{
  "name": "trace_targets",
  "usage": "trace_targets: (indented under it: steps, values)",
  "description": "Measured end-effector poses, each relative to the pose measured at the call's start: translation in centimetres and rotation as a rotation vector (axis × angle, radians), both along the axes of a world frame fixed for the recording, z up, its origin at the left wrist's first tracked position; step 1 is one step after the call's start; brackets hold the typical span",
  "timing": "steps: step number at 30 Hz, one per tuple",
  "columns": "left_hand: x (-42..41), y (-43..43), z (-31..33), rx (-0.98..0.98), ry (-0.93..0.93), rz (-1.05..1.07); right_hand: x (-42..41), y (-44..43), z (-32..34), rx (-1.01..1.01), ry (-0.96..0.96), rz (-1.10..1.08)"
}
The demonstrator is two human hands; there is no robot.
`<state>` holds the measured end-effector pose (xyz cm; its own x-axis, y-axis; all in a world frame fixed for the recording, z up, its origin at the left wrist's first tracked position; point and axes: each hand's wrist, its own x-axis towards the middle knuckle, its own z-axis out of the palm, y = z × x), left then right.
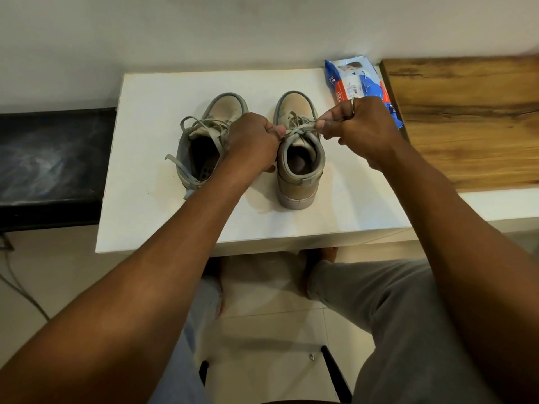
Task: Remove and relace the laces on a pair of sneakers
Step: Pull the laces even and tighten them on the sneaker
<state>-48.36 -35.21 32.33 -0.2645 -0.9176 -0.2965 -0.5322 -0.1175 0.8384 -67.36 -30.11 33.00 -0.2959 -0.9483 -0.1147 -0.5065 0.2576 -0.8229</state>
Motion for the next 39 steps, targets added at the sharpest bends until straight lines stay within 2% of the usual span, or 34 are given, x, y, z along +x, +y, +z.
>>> trace_targets:
  steps: [10,16,19,23,26,29,32,34,37,39]
  values:
    - [0.3,0.0,0.2,-0.026,-0.038,-0.011,0.0,0.1,0.3,0.001,0.04,-0.015]
    - [0.6,0.3,0.2,-0.087,-0.06,-0.06,-0.2,0.4,0.6,0.019,-0.03,0.069]
    - [0.5,0.6,0.3,-0.156,-0.1,-0.05,0.3,0.0,1.0,-0.094,-0.049,0.048]
    - [1.0,0.7,1.3,-0.251,-0.145,-0.038,2.1,-0.7,1.4,-0.249,0.147,0.037]
    - [2.4,0.7,3.2,-0.418,-0.265,-0.019,4.0,-1.2,2.1,-0.412,0.258,0.082]
    - [5.2,0.1,5.0,-0.505,-0.343,0.13,6.2,-1.6,2.4,-0.509,0.326,0.182]
    - [8.3,-1.0,5.4,-0.468,-0.434,0.23,8.4,-1.9,2.3,-0.464,0.399,0.29]
    - [9.8,-1.3,4.8,-0.361,-0.478,0.23,9.8,-2.3,2.0,-0.442,0.515,0.309]
    - [10.6,-1.5,3.7,-0.172,-0.454,0.203,11.3,-2.8,1.7,-0.373,0.569,0.306]
    - [10.6,-1.5,3.7,-0.137,-0.414,0.181,12.1,-3.0,1.4,-0.309,0.543,0.299]
